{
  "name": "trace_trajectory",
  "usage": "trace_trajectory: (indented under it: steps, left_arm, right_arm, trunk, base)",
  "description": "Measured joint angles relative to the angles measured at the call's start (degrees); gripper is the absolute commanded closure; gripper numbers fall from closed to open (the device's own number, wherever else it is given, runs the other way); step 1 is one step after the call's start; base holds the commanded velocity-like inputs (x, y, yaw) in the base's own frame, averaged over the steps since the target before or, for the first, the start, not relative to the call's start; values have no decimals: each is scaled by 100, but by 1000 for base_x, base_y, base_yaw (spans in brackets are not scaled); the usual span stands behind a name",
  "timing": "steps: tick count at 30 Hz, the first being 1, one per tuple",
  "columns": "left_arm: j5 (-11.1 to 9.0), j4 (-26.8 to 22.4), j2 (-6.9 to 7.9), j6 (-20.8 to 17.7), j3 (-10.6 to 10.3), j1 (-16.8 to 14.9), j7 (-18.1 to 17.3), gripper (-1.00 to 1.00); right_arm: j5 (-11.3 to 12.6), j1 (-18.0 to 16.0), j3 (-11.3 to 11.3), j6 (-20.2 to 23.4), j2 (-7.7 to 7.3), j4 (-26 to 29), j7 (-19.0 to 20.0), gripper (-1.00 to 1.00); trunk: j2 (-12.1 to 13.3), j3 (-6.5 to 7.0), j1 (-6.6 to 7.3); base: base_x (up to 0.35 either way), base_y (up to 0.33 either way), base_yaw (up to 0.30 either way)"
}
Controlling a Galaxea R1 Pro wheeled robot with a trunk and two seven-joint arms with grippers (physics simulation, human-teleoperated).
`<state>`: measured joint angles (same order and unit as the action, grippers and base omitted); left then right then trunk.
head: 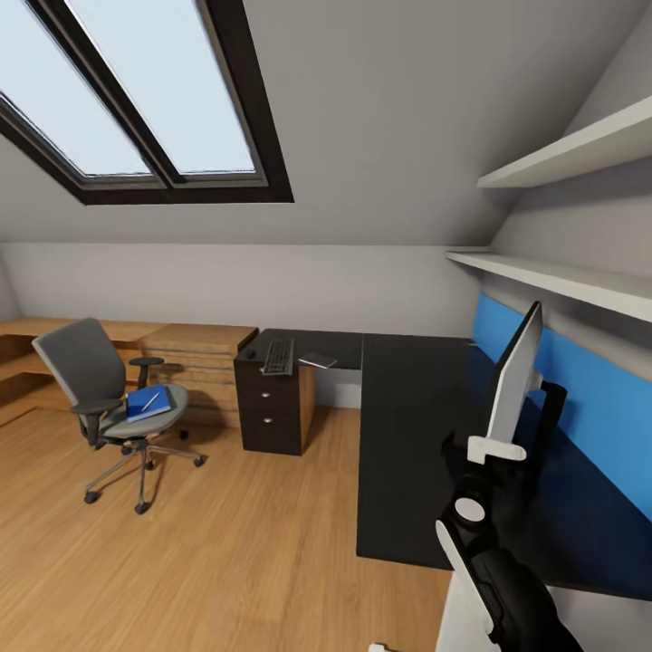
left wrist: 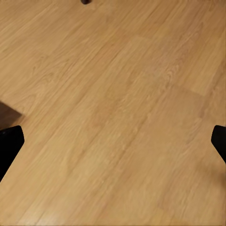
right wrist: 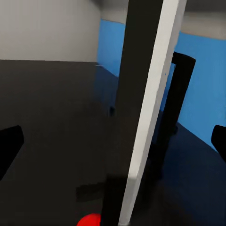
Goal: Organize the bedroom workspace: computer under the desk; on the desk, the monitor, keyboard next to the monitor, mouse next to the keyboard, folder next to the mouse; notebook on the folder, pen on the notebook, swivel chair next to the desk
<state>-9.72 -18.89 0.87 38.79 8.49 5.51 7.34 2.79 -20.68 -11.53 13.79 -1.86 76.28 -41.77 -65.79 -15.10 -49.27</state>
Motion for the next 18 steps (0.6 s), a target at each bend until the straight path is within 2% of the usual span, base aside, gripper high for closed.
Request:
trace_trajectory:
  steps: [15, 18]
  left_arm:
    - [0, 0, 1, 15, 4, 0, 0, -100]
    - [0, 0, 2, 17, 7, -2, 5, -100]
  right_arm:
    - [-4, -4, 38, -13, -8, -153, -6, -100]
    - [-1, -7, 48, -8, -9, -183, -9, -100]
  trunk:
    - [-1, 0, 1]
    - [0, 0, 0]
  base:
    - [155, 0, 0]
    - [54, 0, 0]
